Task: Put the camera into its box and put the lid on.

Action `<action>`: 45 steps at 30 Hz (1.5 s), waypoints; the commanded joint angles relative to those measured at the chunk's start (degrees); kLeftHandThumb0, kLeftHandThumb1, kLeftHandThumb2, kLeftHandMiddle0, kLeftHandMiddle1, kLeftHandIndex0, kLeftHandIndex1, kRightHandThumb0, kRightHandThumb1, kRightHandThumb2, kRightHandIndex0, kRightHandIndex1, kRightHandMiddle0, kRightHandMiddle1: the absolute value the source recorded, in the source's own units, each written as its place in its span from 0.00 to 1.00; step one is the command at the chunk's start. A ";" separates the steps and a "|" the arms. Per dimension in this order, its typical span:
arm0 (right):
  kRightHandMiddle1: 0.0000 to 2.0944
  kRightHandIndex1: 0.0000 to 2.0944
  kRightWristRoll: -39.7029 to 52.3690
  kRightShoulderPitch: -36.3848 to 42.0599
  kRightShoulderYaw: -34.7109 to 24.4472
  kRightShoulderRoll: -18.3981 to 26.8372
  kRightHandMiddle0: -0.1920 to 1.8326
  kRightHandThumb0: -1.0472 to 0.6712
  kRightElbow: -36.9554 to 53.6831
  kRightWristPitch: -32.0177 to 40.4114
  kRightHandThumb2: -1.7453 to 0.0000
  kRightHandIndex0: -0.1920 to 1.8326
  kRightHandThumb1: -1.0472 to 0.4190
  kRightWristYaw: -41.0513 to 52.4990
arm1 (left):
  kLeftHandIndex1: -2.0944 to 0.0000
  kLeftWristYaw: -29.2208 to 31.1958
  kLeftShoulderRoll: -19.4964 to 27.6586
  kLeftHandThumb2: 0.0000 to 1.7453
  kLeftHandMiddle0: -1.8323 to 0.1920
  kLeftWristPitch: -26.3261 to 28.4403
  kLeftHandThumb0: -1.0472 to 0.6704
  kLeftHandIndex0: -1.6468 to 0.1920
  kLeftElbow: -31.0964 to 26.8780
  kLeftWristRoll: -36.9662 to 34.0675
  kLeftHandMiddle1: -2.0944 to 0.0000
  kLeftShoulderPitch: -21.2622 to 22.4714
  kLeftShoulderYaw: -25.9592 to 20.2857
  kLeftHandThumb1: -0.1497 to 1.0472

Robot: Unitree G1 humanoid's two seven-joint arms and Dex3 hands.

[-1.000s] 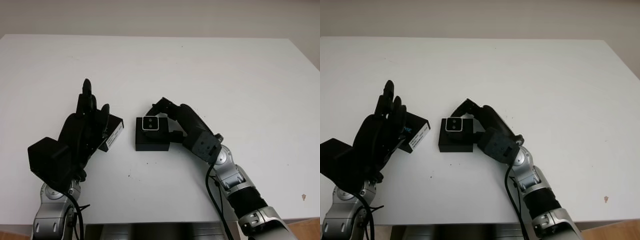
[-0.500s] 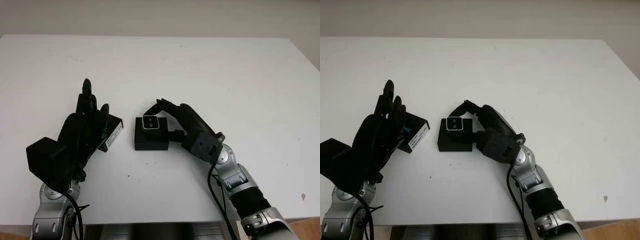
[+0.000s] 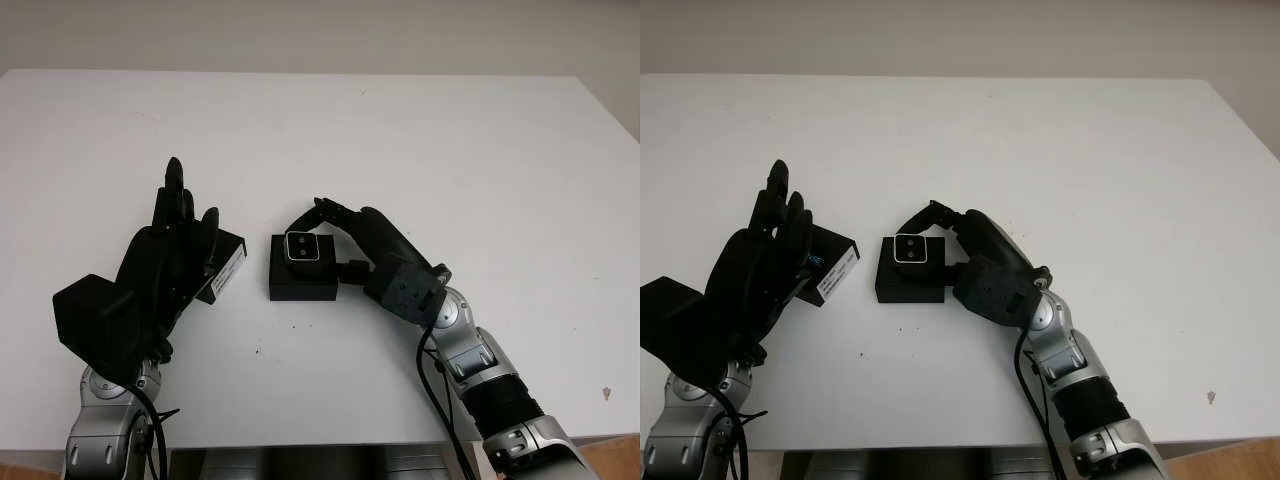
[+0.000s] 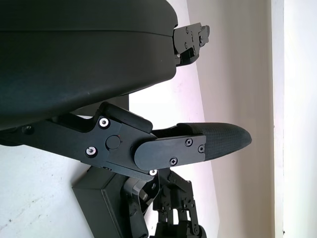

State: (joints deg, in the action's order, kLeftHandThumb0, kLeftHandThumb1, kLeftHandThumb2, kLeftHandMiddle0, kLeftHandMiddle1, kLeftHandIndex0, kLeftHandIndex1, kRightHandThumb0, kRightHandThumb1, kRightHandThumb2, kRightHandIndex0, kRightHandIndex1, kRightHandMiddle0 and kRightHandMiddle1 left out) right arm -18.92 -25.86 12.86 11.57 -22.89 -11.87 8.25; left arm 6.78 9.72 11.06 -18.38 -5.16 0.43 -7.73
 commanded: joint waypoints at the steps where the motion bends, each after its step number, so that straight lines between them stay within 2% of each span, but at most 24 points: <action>1: 0.54 0.03 -0.09 1.42 -0.49 0.43 0.26 0.31 -0.28 -0.85 0.97 0.22 0.10 -1.45 | 1.00 -0.28 -0.10 0.31 1.00 0.10 0.17 1.00 -0.44 0.06 1.00 0.66 0.28 1.00; 5: 0.70 0.05 -1.95 2.14 -0.17 0.04 0.28 0.34 -0.47 -3.32 0.97 0.28 0.06 -6.09 | 1.00 -0.52 0.08 0.31 1.00 -0.25 0.17 1.00 -0.19 0.80 1.00 0.54 0.66 1.00; 8: 0.75 0.06 -3.54 2.63 0.35 -0.15 0.30 0.32 -0.35 -4.76 0.97 0.31 0.05 -9.01 | 1.00 -0.50 0.09 0.31 1.00 -0.13 0.18 1.00 -0.31 1.09 1.00 0.53 0.83 1.00; 18: 0.79 0.09 -7.31 2.84 1.76 -0.01 0.29 0.31 -1.83 -8.86 0.97 0.34 0.03 -14.50 | 1.00 -0.97 -0.47 0.31 1.00 -0.23 0.17 1.00 -0.72 1.23 1.00 0.11 1.23 1.00; 25: 0.83 0.10 -6.21 3.63 1.12 -1.37 0.29 0.32 -1.30 -9.62 0.97 0.34 0.02 -16.05 | 1.00 -1.14 -0.77 0.31 1.00 -0.68 0.17 1.00 -0.61 1.27 1.00 -0.27 1.54 1.00; 28: 0.84 0.10 -3.38 4.65 0.24 -3.14 0.29 0.32 0.35 -7.45 0.97 0.33 0.02 -14.91 | 1.00 -1.08 -0.87 0.31 1.00 -0.81 0.16 1.00 -0.40 1.17 1.00 -0.37 1.49 1.00; 35: 0.83 0.09 0.47 7.38 -0.63 -5.60 0.28 0.34 9.98 3.31 0.97 0.32 0.03 -10.15 | 1.00 -1.06 -0.72 0.31 1.00 -0.29 0.16 1.00 -0.39 1.16 1.00 -0.58 1.30 1.00; 45: 0.81 0.09 1.07 8.24 -0.66 -5.80 0.33 0.33 19.92 16.31 0.97 0.33 0.03 -4.83 | 1.00 -0.67 -0.50 0.31 1.00 -0.15 0.16 1.00 -0.36 0.80 1.00 -0.41 1.12 1.00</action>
State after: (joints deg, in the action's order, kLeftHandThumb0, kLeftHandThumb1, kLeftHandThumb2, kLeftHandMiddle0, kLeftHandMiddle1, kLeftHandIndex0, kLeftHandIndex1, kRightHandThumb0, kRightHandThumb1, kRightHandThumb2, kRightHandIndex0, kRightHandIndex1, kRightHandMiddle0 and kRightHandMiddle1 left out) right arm -18.33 -17.77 12.60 5.85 -5.16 3.63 3.10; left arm 5.97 8.99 11.21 -18.37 -4.12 0.26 -6.36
